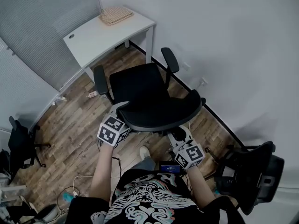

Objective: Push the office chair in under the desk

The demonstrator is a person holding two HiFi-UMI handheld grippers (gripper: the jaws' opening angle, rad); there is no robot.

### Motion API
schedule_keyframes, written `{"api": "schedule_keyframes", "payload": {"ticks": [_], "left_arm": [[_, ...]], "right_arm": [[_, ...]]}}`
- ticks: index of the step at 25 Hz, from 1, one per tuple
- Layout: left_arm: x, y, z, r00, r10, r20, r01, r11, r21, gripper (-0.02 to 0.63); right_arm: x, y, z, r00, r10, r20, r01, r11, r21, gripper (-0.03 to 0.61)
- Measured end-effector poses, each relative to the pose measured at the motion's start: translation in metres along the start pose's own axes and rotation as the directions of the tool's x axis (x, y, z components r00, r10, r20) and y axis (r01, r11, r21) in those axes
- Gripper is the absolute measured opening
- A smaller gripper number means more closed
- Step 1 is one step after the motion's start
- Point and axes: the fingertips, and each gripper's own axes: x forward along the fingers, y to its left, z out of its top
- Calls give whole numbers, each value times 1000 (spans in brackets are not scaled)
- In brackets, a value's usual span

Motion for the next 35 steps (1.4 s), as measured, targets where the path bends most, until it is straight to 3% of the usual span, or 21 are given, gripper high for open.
{"api": "schedule_keyframes", "payload": {"ticks": [35], "left_arm": [[40, 44, 31, 997, 73, 6, -73, 995, -61, 310]], "right_arm": [[53, -52, 19, 997, 74, -5, -75, 997, -12, 109]]}}
